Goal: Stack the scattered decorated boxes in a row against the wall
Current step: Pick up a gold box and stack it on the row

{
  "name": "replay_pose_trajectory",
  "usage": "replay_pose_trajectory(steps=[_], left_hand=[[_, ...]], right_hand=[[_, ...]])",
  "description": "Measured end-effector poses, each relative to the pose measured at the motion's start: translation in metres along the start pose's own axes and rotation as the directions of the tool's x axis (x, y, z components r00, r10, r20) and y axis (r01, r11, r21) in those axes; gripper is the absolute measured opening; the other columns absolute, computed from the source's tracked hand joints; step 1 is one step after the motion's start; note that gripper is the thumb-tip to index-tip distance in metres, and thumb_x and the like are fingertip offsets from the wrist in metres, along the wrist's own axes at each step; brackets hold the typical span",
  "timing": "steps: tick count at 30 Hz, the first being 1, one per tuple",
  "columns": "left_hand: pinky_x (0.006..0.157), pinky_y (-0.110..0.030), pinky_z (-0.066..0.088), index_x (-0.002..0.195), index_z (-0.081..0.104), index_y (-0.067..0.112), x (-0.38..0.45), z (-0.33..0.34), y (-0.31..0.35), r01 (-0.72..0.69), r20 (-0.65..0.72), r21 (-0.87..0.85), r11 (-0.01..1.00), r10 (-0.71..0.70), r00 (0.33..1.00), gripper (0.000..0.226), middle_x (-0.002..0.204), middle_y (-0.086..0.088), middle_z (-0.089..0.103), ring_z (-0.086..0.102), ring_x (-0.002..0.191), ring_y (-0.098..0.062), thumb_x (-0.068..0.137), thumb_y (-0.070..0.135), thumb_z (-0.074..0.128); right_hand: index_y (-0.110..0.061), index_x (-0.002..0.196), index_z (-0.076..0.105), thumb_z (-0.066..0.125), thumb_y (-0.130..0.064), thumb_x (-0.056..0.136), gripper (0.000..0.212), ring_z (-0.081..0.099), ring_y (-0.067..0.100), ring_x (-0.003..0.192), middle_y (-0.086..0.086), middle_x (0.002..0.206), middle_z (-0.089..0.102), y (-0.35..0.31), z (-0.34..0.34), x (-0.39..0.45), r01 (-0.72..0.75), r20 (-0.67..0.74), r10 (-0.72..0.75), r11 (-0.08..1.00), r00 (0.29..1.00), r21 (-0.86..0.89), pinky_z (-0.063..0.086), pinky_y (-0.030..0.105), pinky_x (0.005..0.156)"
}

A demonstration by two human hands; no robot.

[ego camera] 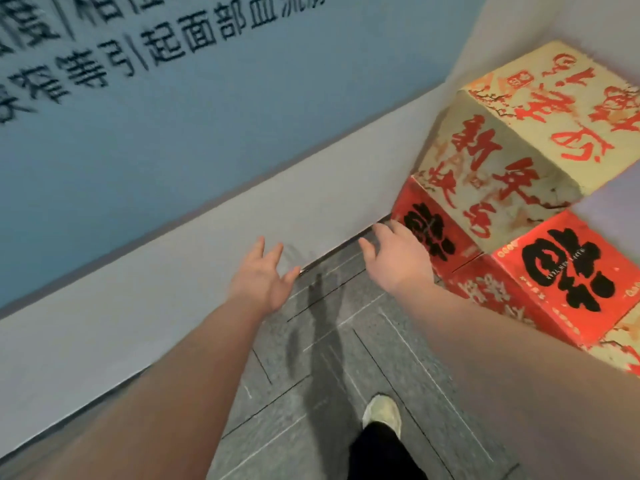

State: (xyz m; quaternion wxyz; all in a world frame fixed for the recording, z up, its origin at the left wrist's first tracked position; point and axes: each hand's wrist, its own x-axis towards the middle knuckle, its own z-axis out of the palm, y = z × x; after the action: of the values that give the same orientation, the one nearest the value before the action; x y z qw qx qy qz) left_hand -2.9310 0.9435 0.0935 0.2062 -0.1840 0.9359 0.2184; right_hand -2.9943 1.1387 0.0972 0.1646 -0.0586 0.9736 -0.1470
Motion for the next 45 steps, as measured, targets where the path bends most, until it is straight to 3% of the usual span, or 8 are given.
replay_pose_trajectory(steps=[9, 15, 20, 25, 31, 36, 40, 45], left_hand=[[0.116, -0.03, 0.012, 0.15, 0.025, 0.021, -0.172, 0.013, -0.226, 0.265, -0.108, -0.178, 0.948, -0.287, 0.952, 0.063, 0.159, -0.01, 0.007, 0.011, 0.146, -0.023, 0.096, 0.048, 0.043], [0.118, -0.035, 0.016, 0.15, 0.024, 0.023, -0.303, 0.035, -0.359, 0.428, -0.144, -0.289, 0.857, -0.481, 0.865, 0.064, 0.16, -0.006, 0.006, 0.008, 0.146, -0.02, 0.095, 0.05, 0.042], [0.117, -0.038, 0.017, 0.15, 0.022, 0.025, -0.424, 0.058, -0.455, 0.547, -0.12, -0.417, 0.726, -0.641, 0.758, 0.063, 0.16, -0.004, 0.004, 0.005, 0.147, -0.02, 0.096, 0.051, 0.04], [0.116, -0.038, 0.02, 0.15, 0.024, 0.024, -0.531, 0.086, -0.534, 0.643, -0.115, -0.51, 0.571, -0.787, 0.607, 0.063, 0.16, -0.005, 0.007, 0.007, 0.147, -0.02, 0.095, 0.052, 0.04], [0.117, -0.038, 0.017, 0.151, 0.02, 0.025, -0.627, 0.118, -0.62, 0.741, -0.005, -0.569, 0.357, -0.902, 0.432, 0.064, 0.16, -0.004, 0.004, 0.007, 0.147, -0.02, 0.096, 0.054, 0.036], [0.118, -0.04, 0.017, 0.151, 0.02, 0.026, -0.699, 0.149, -0.683, 0.783, 0.094, -0.591, 0.195, -0.947, 0.307, 0.065, 0.16, -0.003, 0.005, 0.005, 0.147, -0.02, 0.095, 0.056, 0.036], [0.117, -0.04, 0.015, 0.151, 0.019, 0.026, -0.753, 0.161, -0.742, 0.79, 0.146, -0.609, 0.063, -0.971, 0.19, 0.066, 0.16, -0.003, 0.005, 0.005, 0.147, -0.021, 0.095, 0.057, 0.034], [0.118, -0.04, 0.015, 0.151, 0.02, 0.025, -0.808, 0.181, -0.796, 0.748, 0.184, -0.662, -0.048, -0.978, 0.1, 0.065, 0.16, -0.003, 0.005, 0.004, 0.147, -0.02, 0.096, 0.056, 0.034]], right_hand=[[-0.017, 0.141, 0.041, 0.035, -0.045, 0.1, 0.05, 0.033, 0.029, 0.137, 0.013, 0.145, 0.039, -0.17, 0.105, -0.139, 0.282, 0.193, -0.257, 0.953, 0.947, -0.112, 0.03, 0.042, 0.11], [-0.019, 0.136, 0.045, 0.036, -0.047, 0.099, 0.047, 0.043, 0.028, 0.128, 0.01, 0.133, 0.048, -0.277, 0.184, -0.25, 0.515, 0.289, -0.455, 0.837, 0.842, -0.185, 0.036, 0.04, 0.105], [-0.014, 0.129, 0.051, 0.042, -0.044, 0.098, 0.044, 0.048, 0.03, 0.121, 0.011, 0.123, 0.053, -0.361, 0.245, -0.357, 0.696, 0.354, -0.615, 0.698, 0.704, -0.171, 0.039, 0.039, 0.097], [-0.016, 0.131, 0.048, 0.038, -0.046, 0.098, 0.046, 0.045, 0.028, 0.125, 0.009, 0.129, 0.05, -0.442, 0.302, -0.449, 0.833, 0.461, -0.708, 0.534, 0.535, -0.146, 0.039, 0.039, 0.102], [-0.018, 0.141, 0.04, 0.032, -0.048, 0.099, 0.052, 0.034, 0.026, 0.137, 0.01, 0.147, 0.038, -0.524, 0.387, -0.55, 0.936, 0.594, -0.732, 0.331, 0.335, -0.121, 0.031, 0.042, 0.111], [-0.016, 0.137, 0.045, 0.036, -0.047, 0.099, 0.051, 0.042, 0.026, 0.131, 0.01, 0.14, 0.047, -0.582, 0.457, -0.634, 0.978, 0.666, -0.725, 0.206, 0.174, -0.031, 0.035, 0.042, 0.107], [-0.017, 0.14, 0.043, 0.038, -0.047, 0.099, 0.051, 0.034, 0.026, 0.138, 0.012, 0.146, 0.04, -0.641, 0.495, -0.694, 0.994, 0.692, -0.718, 0.106, 0.081, -0.006, 0.028, 0.043, 0.113], [-0.018, 0.136, 0.046, 0.039, -0.05, 0.097, 0.051, 0.039, 0.028, 0.133, 0.01, 0.142, 0.044, -0.689, 0.544, -0.759, 0.999, 0.73, -0.683, -0.002, 0.025, -0.036, 0.032, 0.044, 0.11]])
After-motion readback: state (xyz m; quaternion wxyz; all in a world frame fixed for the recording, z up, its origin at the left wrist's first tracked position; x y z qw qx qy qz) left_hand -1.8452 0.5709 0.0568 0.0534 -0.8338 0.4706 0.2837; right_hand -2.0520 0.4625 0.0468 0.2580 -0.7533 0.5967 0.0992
